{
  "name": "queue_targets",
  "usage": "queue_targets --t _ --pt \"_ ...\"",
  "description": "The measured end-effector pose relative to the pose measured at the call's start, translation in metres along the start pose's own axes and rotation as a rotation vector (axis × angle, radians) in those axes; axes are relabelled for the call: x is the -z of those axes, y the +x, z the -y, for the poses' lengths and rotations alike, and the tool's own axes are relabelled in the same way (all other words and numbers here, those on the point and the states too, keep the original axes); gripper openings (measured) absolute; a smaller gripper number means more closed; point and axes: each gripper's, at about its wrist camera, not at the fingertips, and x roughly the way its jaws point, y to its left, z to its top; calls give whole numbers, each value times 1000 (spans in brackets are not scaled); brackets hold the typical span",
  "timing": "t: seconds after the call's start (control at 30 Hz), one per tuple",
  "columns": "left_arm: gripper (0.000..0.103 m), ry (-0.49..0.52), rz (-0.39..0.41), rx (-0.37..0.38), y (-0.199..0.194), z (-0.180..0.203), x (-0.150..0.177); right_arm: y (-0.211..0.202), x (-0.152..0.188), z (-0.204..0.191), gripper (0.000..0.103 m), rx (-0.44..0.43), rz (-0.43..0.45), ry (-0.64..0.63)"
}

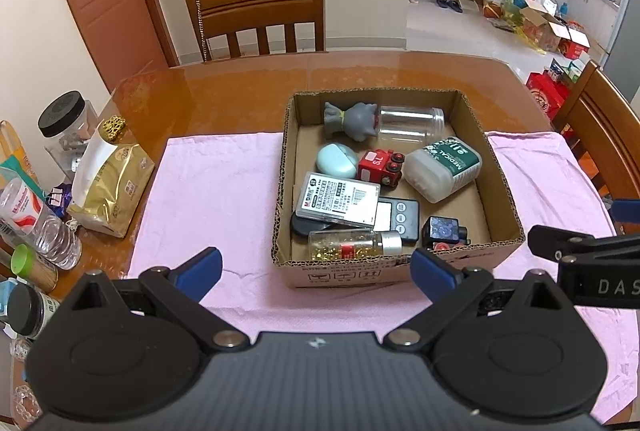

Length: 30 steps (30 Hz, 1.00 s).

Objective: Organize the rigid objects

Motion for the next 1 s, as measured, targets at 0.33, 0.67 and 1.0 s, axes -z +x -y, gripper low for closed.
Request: queue_targets --t 0.33,0.67,1.0 --pt "100 3 0 1 -1 0 0 -1 0 0 103 2 3 4" --pt "100 4 0 3 -2 2 0 -3 1 0 103 3 6 10" --pt "100 -2 -2 -1 -2 2 1 -4 2 0 103 3 5 11"
